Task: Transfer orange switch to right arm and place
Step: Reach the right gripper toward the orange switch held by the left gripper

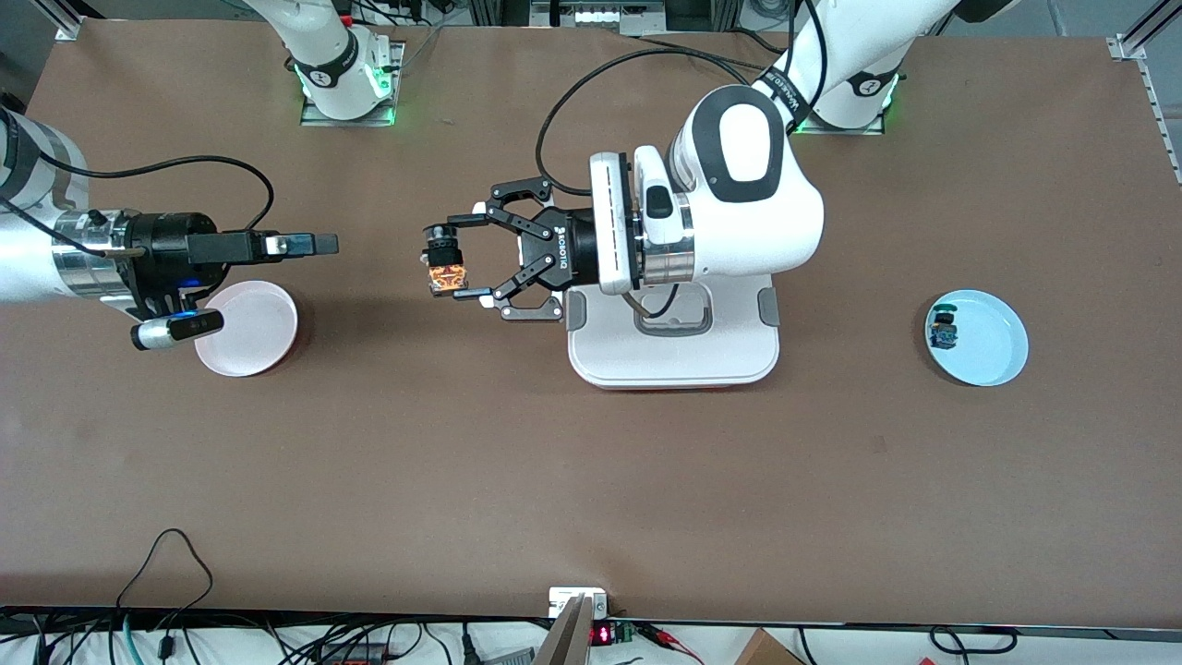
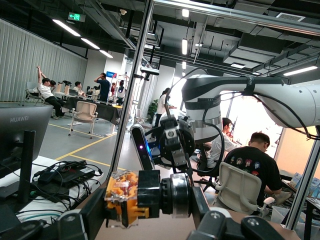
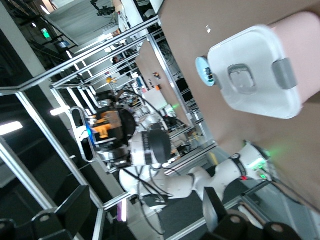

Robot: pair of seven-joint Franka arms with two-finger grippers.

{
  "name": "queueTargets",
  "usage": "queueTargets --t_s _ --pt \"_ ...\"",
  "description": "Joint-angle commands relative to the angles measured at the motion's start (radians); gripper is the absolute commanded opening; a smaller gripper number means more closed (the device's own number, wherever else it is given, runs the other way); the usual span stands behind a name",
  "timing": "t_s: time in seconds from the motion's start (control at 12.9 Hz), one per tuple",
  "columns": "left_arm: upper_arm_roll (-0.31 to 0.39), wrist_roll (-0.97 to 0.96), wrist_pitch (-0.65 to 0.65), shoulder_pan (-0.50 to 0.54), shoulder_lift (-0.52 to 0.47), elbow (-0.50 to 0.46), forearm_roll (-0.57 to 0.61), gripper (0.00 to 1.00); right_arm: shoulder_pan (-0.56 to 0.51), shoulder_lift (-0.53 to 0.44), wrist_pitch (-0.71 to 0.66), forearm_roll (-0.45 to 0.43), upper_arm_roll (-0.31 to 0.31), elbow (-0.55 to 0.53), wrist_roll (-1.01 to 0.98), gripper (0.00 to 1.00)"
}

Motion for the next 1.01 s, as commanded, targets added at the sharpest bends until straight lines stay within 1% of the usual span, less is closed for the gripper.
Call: queueTargets --t_s 0.0,0.16,0.31,0.54,0.62,0.7,0.93 --pt "0.016 0.028 0.043 -0.045 0.034 0.047 -0.023 0.02 0.038 -0.008 0.054 0.056 0.004 0.002 0.045 1.00" --pt "0.029 0.028 0.045 -0.048 0.034 0.045 -0.018 0.02 0.054 0.009 0.066 0.084 0.004 0.005 0.025 1.00" --pt "0.029 0.030 0.045 -0.048 0.035 0.045 -0.015 0.02 0.063 0.056 0.066 0.084 0.004 0.072 0.028 1.00" --pt "0.030 0.031 0.045 -0.050 0.035 0.045 -0.015 0.02 0.081 0.087 0.062 0.078 0.004 0.103 -0.006 1.00" --pt "0.030 0.033 0.045 -0.050 0.034 0.045 -0.015 0.02 0.087 0.093 0.059 0.068 0.004 0.128 -0.041 1.00" --pt "0.030 0.033 0.045 -0.048 0.035 0.045 -0.015 0.02 0.097 0.121 0.054 0.067 0.004 0.158 -0.055 1.00" --pt "0.036 0.034 0.045 -0.050 0.035 0.043 -0.014 0.02 0.106 0.158 0.060 0.067 0.004 0.217 -0.055 1.00"
